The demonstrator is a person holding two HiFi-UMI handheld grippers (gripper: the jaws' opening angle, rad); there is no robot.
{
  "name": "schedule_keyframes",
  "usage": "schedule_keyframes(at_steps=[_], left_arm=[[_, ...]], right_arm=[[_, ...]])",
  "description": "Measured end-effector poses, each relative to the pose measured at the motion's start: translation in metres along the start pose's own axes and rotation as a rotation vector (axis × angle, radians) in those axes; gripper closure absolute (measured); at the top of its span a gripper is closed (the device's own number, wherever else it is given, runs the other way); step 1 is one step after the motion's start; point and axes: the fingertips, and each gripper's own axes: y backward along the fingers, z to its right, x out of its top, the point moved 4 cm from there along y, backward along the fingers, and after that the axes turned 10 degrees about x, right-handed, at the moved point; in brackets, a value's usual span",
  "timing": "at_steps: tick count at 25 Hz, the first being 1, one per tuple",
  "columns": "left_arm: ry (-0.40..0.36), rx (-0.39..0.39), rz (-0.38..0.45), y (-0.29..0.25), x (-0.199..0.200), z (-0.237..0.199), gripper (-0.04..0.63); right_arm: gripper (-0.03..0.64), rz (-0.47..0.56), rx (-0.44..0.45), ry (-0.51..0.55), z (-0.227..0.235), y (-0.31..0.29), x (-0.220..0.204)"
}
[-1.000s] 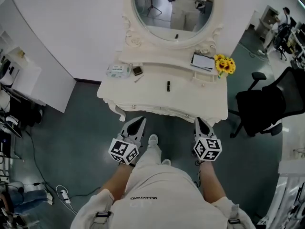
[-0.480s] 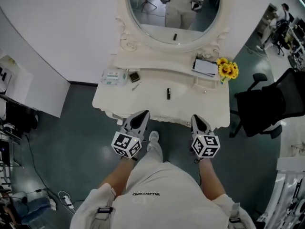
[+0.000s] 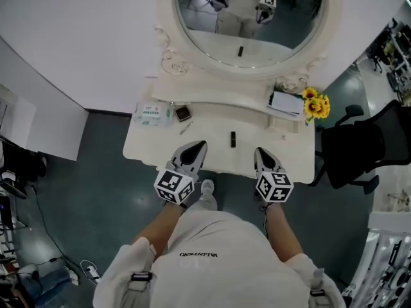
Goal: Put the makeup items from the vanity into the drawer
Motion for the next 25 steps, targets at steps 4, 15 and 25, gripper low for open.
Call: schedule_keyframes(at_steps=[4,15,25], left_arm=[[0.009,-0.026,0.001,-0.024,0.006,-0.021,0.592],[0.021,-0.083,-0.037,-0.073,0.004,-0.049,0.592],[0.009,-0.075,-0.188,-0.123,-0.025,-0.045,0.592]], right_arm=[[0.606,-0.034,-0.020,0.025,0.004,-0.027,0.012],[0.606,-0.078,-0.059,0.010,0.014,-0.071,0.018],[0.604,-0.166,-0.034,-0.055,0.031,-0.109,0.013]])
